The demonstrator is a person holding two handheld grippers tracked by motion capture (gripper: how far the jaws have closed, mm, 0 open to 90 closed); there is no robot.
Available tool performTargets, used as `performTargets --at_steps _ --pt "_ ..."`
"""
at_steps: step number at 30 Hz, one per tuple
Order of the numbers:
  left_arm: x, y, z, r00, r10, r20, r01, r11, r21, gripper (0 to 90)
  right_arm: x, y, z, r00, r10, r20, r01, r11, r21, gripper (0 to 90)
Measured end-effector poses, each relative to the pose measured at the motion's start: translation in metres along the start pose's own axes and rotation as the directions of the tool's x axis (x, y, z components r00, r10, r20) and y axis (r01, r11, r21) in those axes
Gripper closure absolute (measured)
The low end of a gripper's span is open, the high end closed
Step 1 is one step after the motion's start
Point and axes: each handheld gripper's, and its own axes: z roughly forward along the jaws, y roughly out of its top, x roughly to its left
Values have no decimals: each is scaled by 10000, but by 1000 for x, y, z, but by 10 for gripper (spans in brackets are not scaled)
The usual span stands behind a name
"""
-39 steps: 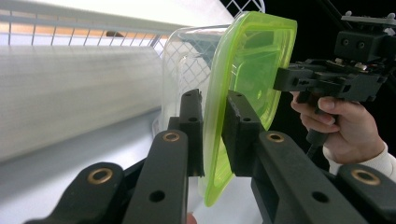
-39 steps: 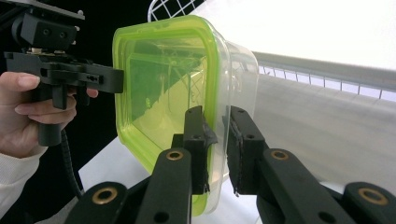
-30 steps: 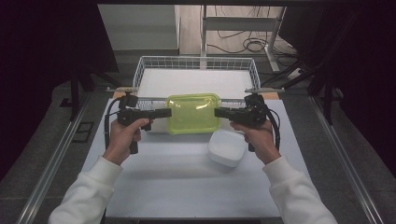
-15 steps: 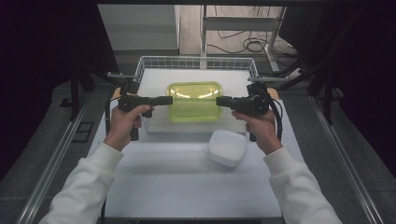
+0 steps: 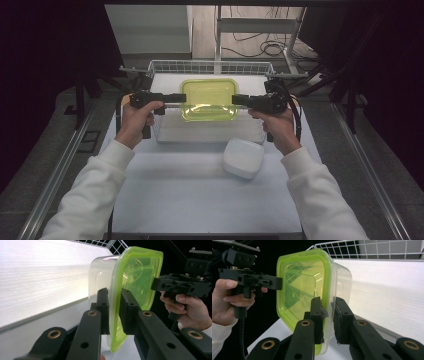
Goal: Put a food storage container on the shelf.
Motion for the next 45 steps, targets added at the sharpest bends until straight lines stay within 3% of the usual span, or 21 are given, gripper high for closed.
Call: performTargets --at_steps 7,21,27,32,36,40,43,44,45 --pt "9 13 4 9998 -216 -34 216 9998 -17 792 -7 8 7 10000 46 -27 -46 9999 -142 781" --pt "21 44 16 9991 -355 -223 361 9991 230 791 -30 26 20 9976 670 -152 -673 9975 -224 783" --pt "34 48 25 9970 -769 -97 770 9969 130 790 -40 34 28 9953 967 -44 -967 9953 -8 782" --pt "40 51 30 9964 -816 -231 822 9962 294 791 -46 35 34 9916 1293 -97 -1291 9915 189 780" --pt "45 52 31 9956 -939 -78 940 9953 249 778 -51 34 37 9882 1529 -121 -1526 9880 237 779" --pt "55 55 36 9886 -1493 219 1491 9888 102 774 -56 34 43 9806 1961 -28 -1960 9803 238 760" --pt "65 57 40 9742 -2205 474 2201 9754 146 767 -60 37 48 9706 2397 231 -2405 9699 387 739" --pt "65 57 40 9742 -2205 474 2201 9754 146 765 -61 38 51 9659 2570 297 -2582 9650 454 730" --pt "70 58 42 9686 -2449 429 2444 9695 169 763 -63 39 53 9595 2786 409 -2807 9580 594 721"
